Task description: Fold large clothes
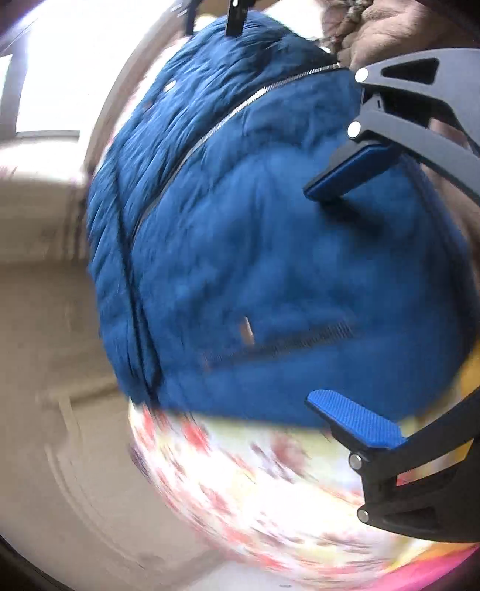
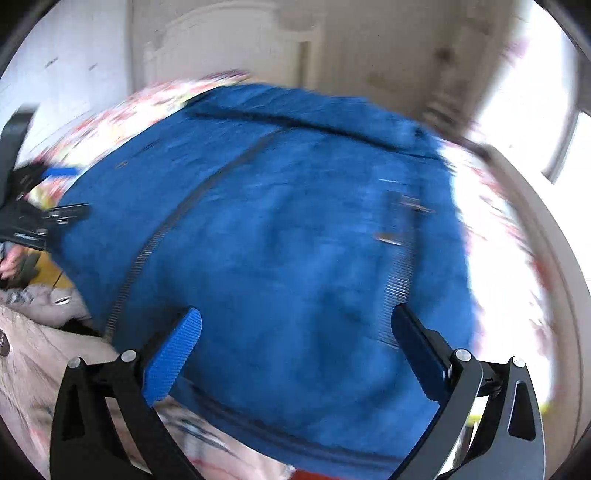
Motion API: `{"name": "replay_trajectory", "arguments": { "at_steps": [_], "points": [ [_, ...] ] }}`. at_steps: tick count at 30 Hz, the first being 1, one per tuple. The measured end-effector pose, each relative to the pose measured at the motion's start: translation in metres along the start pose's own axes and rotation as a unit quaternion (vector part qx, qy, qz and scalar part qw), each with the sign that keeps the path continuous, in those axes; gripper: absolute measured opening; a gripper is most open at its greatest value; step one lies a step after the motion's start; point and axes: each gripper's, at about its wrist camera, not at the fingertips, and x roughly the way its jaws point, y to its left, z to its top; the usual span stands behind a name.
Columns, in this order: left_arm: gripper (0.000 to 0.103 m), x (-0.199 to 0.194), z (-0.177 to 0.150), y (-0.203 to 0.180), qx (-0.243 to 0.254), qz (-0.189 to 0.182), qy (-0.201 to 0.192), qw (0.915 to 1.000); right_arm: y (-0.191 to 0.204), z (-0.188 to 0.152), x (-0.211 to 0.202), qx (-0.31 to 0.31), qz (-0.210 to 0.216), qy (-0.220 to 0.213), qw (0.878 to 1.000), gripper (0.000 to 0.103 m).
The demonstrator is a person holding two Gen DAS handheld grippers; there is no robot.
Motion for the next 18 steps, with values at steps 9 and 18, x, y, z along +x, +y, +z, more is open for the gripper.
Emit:
{"name": "replay_trajectory", "arguments": {
  "at_steps": [9, 18],
  "points": [
    [0.101, -0.004, -0.048, 0.059, -0.129, -0.035, 0.024, 0.9907, -0.069, -0.059, -0.023, 0.145, 0.031, 0.009, 0.989, 0.098],
    [0.071, -0.01, -0.054, 0.043, -0.097, -0.062, 0.024, 0.9931, -0.085, -0.087, 0.015, 0.206, 0.133, 0.012, 0.969, 0.069]
  ]
}}
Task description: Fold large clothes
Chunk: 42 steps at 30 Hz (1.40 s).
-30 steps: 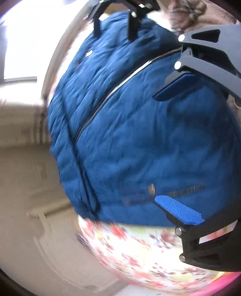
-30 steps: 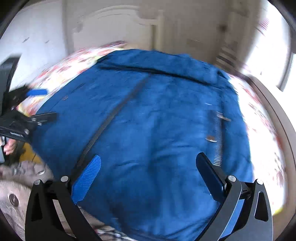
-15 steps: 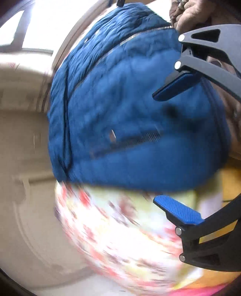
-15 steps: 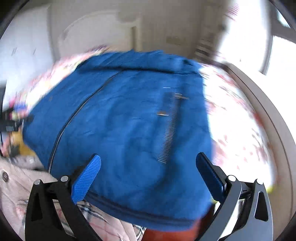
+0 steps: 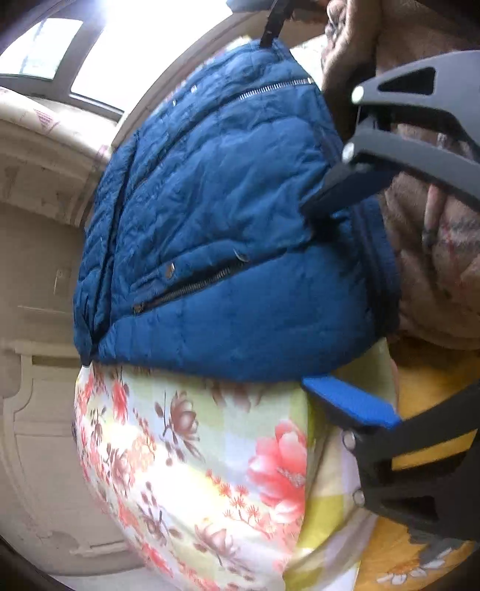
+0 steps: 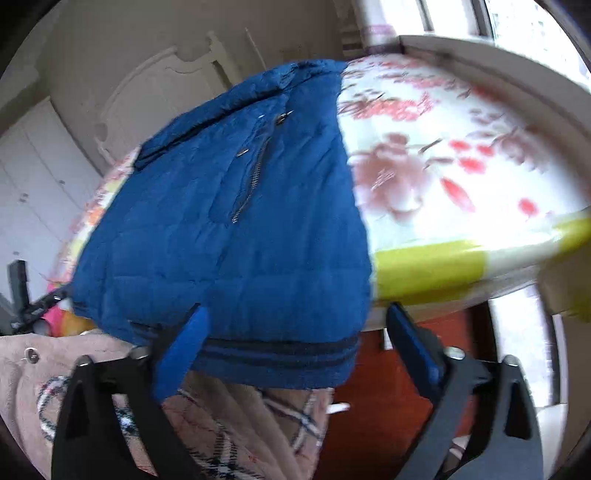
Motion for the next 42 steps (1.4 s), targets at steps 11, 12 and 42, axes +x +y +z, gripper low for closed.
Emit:
{"name": "replay_trajectory", "arguments": {
  "at_steps": [11, 12, 42],
  "points": [
    [0.055, 0.002, -0.016, 0.031, -0.072, -0.038, 0.038, 0.9959, 0.016, -0.005, -0.02, -0.032, 0.078, -0.049, 0.995, 0.054],
    [0.062, 0.004, -0.017, 0.032, -0.074, -0.038, 0.039, 0.9957, 0.015, -0.005, -0.017, -0.03, 0.074, -0.042, 0.996, 0.054],
    [0.082, 0.003, 0.014, 0.005, -0.048, -0.109, -0.021, 0.9927, 0.029, 0.024, -0.001, 0.017, 0.142, -0.07, 0.987, 0.095]
  ]
}}
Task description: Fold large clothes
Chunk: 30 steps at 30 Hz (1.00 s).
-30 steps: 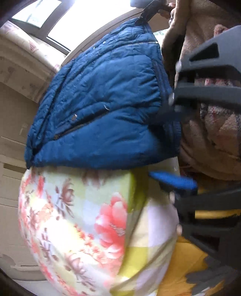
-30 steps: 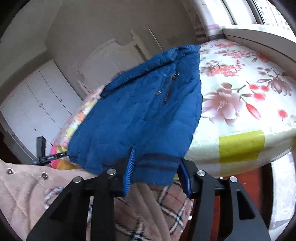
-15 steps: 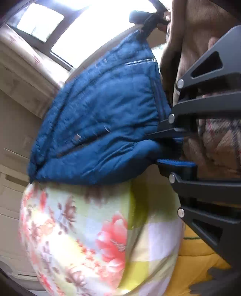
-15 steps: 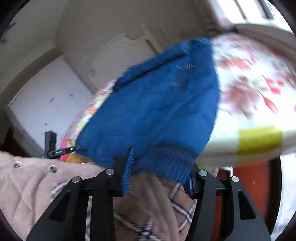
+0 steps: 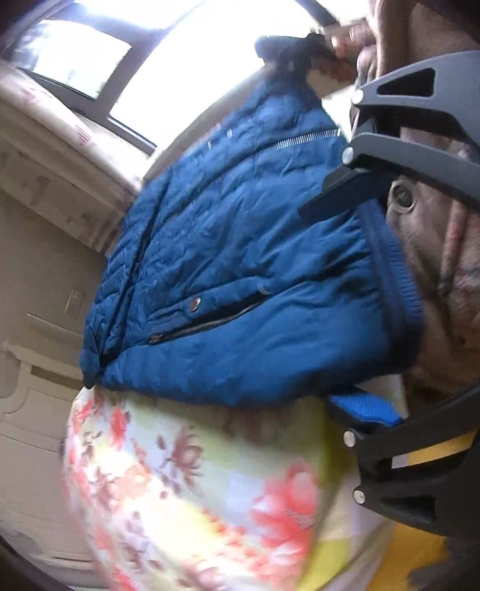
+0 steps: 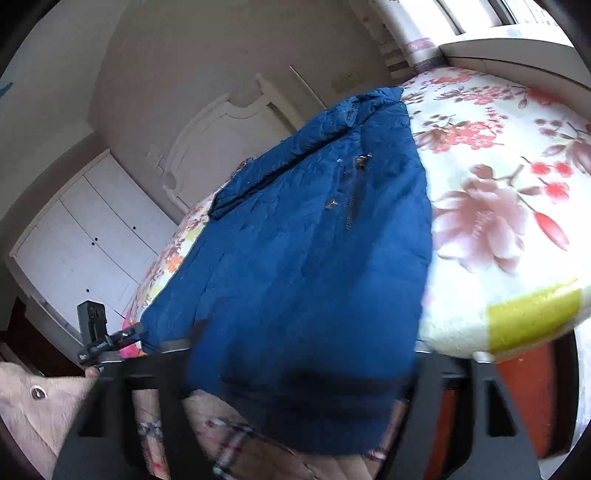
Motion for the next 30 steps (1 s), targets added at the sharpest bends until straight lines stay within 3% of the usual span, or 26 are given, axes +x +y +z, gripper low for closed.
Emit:
{"name": "replay_trajectory", "arguments": {
  "at_steps": [4, 6, 7, 9, 13, 18, 20, 21, 22, 23, 24, 26, 28, 30],
  "points": [
    [0.083, 0.007, 0.01, -0.008, 0.01, 0.023, 0.017, 0.9995, 0.021, 0.002, 0.008, -0.062, -0.076, 0.036, 0.995, 0.095],
    [0.096, 0.01, 0.009, -0.002, -0.002, 0.006, 0.012, 0.9999, 0.024, -0.001, 0.009, -0.075, -0.087, 0.035, 0.993, 0.096],
    [0.101, 0.008, 0.008, 0.001, -0.008, -0.003, 0.009, 0.9999, 0.024, -0.002, 0.008, -0.073, -0.087, 0.032, 0.993, 0.096],
    [0.101, 0.008, 0.008, -0.002, -0.007, -0.001, 0.006, 1.0, 0.02, 0.001, 0.008, -0.044, -0.081, 0.032, 0.995, 0.096],
    [0.101, 0.014, 0.007, -0.016, 0.036, 0.039, 0.026, 0.9983, 0.01, 0.009, 0.005, 0.002, -0.07, 0.042, 0.997, 0.096],
    [0.101, 0.026, 0.002, -0.036, 0.091, 0.105, 0.055, 0.9888, 0.003, 0.01, -0.001, 0.021, -0.056, 0.04, 0.997, 0.096],
    [0.101, 0.027, 0.001, -0.036, 0.094, 0.115, 0.06, 0.9871, 0.0, 0.009, -0.004, 0.031, -0.052, 0.03, 0.998, 0.089],
    [0.089, 0.026, 0.002, -0.034, 0.085, 0.113, 0.056, 0.9883, -0.002, 0.008, -0.006, 0.035, -0.072, 0.03, 0.996, 0.079],
    [0.072, 0.019, 0.003, -0.03, 0.072, 0.109, 0.044, 0.9905, -0.003, 0.009, -0.008, 0.031, -0.096, 0.034, 0.994, 0.05],
    [0.039, 0.012, 0.004, -0.025, 0.059, 0.094, 0.037, 0.9931, -0.004, 0.008, -0.01, 0.025, -0.105, 0.037, 0.994, 0.039],
    [0.02, 0.006, 0.007, -0.019, 0.037, 0.074, 0.03, 0.9961, -0.004, 0.007, -0.013, 0.019, -0.095, 0.033, 0.995, 0.032],
    [0.009, -0.003, 0.01, -0.006, 0.008, 0.048, 0.021, 0.9986, 0.0, 0.004, -0.018, 0.002, -0.086, 0.025, 0.996, 0.026],
    [0.009, -0.013, 0.009, 0.004, -0.01, 0.039, 0.01, 0.9991, 0.003, 0.003, -0.02, -0.008, -0.074, 0.027, 0.997, 0.024],
    [0.009, -0.037, 0.009, 0.011, -0.032, -0.004, -0.027, 0.9991, 0.011, 0.001, -0.024, -0.028, -0.062, 0.031, 0.997, 0.024]
  ]
}}
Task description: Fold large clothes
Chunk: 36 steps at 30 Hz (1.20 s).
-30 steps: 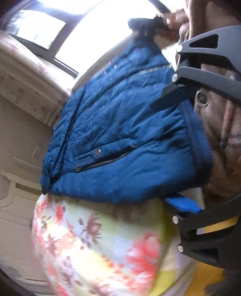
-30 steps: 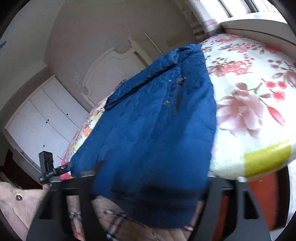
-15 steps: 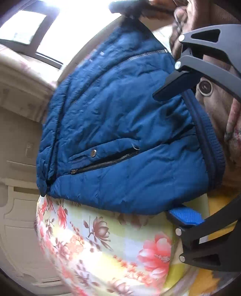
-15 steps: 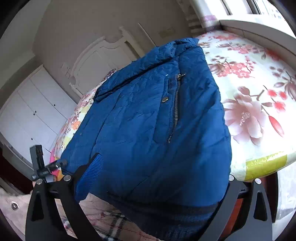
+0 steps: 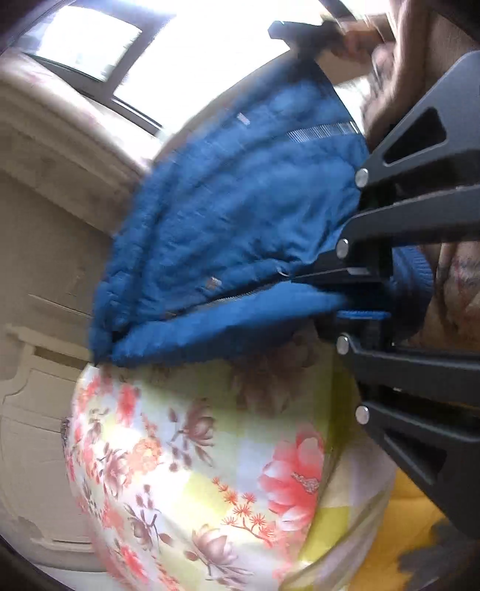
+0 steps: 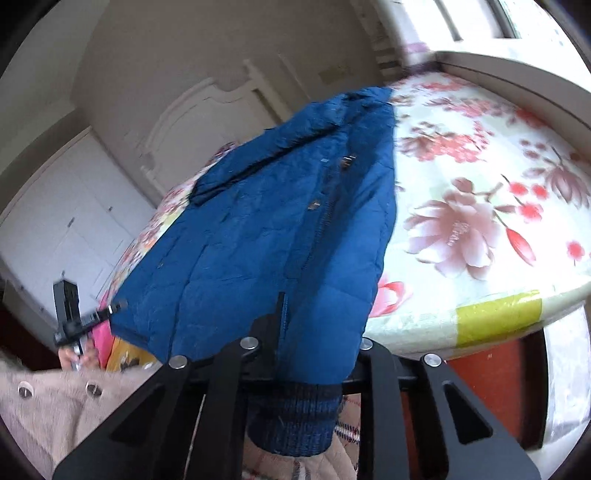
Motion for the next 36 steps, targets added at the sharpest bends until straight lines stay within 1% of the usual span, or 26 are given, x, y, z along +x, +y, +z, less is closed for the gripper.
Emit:
{"name": "replay_trajectory", "arguments": {
  "at_steps": [2, 3, 6, 8, 9, 10, 11, 12, 13, 15, 16, 18, 19, 21, 22, 24, 25, 26, 27, 28, 29, 30, 31, 33, 35, 36],
  "points": [
    [0.009, -0.022, 0.004, 0.002, -0.01, -0.031, -0.031, 0.999, 0.013, -0.002, -0.013, -0.028, 0.045, -0.009, 0.999, 0.023],
    [0.009, -0.042, 0.007, 0.002, -0.016, -0.055, -0.053, 0.997, 0.022, -0.002, -0.026, -0.043, 0.078, -0.021, 0.996, 0.023],
    [0.009, -0.087, 0.021, -0.004, -0.014, -0.099, -0.107, 0.9892, 0.049, 0.004, -0.067, -0.09, 0.145, -0.072, 0.983, 0.023],
    [0.01, -0.127, 0.033, -0.007, -0.018, -0.146, -0.161, 0.9759, 0.069, 0.017, -0.101, -0.114, 0.178, -0.123, 0.97, 0.023],
    [0.01, -0.137, 0.038, -0.007, -0.022, -0.165, -0.178, 0.9698, 0.075, 0.023, -0.109, -0.122, 0.183, -0.139, 0.966, 0.023],
    [0.011, -0.149, 0.046, -0.002, -0.034, -0.195, -0.201, 0.9593, 0.082, 0.034, -0.121, -0.129, 0.187, -0.165, 0.96, 0.023],
    [0.012, -0.155, 0.055, 0.003, -0.043, -0.216, -0.215, 0.9513, 0.084, 0.042, -0.124, -0.127, 0.189, -0.177, 0.957, 0.023],
    [0.015, -0.156, 0.062, 0.007, -0.049, -0.226, -0.221, 0.9475, 0.086, 0.052, -0.124, -0.12, 0.19, -0.188, 0.956, 0.023],
    [0.016, -0.15, 0.075, 0.012, -0.059, -0.225, -0.22, 0.9475, 0.085, 0.068, -0.116, -0.104, 0.189, -0.192, 0.957, 0.023],
    [0.017, -0.131, 0.103, 0.016, -0.068, -0.201, -0.204, 0.9558, 0.086, 0.101, -0.085, -0.089, 0.149, -0.182, 0.968, 0.023],
    [0.017, -0.113, 0.12, 0.018, -0.073, -0.187, -0.192, 0.9607, 0.083, 0.114, -0.073, -0.081, 0.133, -0.176, 0.972, 0.023],
    [0.019, -0.071, 0.153, 0.026, -0.107, -0.163, -0.162, 0.9673, 0.068, 0.149, -0.033, -0.038, 0.116, -0.154, 0.98, 0.023],
    [0.022, -0.052, 0.165, 0.032, -0.123, -0.154, -0.147, 0.9694, 0.061, 0.162, -0.015, -0.02, 0.109, -0.141, 0.984, 0.024],
    [0.038, 0.001, 0.191, 0.052, -0.171, -0.129, -0.098, 0.9718, 0.037, 0.192, 0.037, 0.024, 0.077, -0.088, 0.993, 0.026],
    [0.043, 0.019, 0.193, 0.061, -0.195, -0.124, -0.082, 0.9696, 0.031, 0.195, 0.051, 0.04, 0.069, -0.072, 0.994, 0.03],
    [0.077, 0.058, 0.196, 0.082, -0.238, -0.097, -0.045, 0.9655, 0.006, 0.205, 0.092, 0.095, 0.056, -0.026, 0.994, 0.042],
    [0.078, 0.073, 0.195, 0.097, -0.26, -0.066, -0.035, 0.9628, -0.012, 0.206, 0.113, 0.134, 0.074, -0.005, 0.988, 0.066],
    [0.078, 0.084, 0.192, 0.11, -0.279, -0.059, -0.029, 0.958, -0.025, 0.204, 0.124, 0.161, 0.103, -0.001, 0.982, 0.097],
    [0.078, 0.095, 0.188, 0.126, -0.305, -0.078, -0.016, 0.949, -0.034, 0.208, 0.134, 0.186, 0.132, -0.015, 0.974, 0.099],
    [0.078, 0.102, 0.183, 0.141, -0.336, -0.101, -0.001, 0.9365, -0.04, 0.202, 0.133, 0.2, 0.148, -0.024, 0.968, 0.099],
    [0.078, 0.106, 0.177, 0.153, -0.363, -0.109, 0.009, 0.9252, -0.046, 0.2, 0.131, 0.206, 0.155, -0.031, 0.966, 0.099],
    [0.078, 0.105, 0.17, 0.166, -0.384, -0.106, 0.01, 0.9171, -0.053, 0.2, 0.125, 0.203, 0.147, -0.043, 0.967, 0.099],
    [0.078, 0.101, 0.167, 0.174, -0.384, -0.096, 0.003, 0.9185, -0.056, 0.2, 0.12, 0.196, 0.13, -0.05, 0.971, 0.099],
    [0.078, 0.095, 0.168, 0.179, -0.362, -0.068, -0.003, 0.9297, -0.058, 0.203, 0.109, 0.16, 0.061, -0.056, 0.984, 0.099],
    [0.081, 0.085, 0.172, 0.168, -0.298, -0.054, -0.005, 0.9532, -0.058, 0.208, 0.107, 0.121, -0.001, -0.047, 0.992, 0.099],
    [0.084, 0.081, 0.178, 0.154, -0.248, -0.041, -0.005, 0.9678, -0.055, 0.212, 0.11, 0.095, -0.028, -0.038, 0.994, 0.099]
  ]
}}
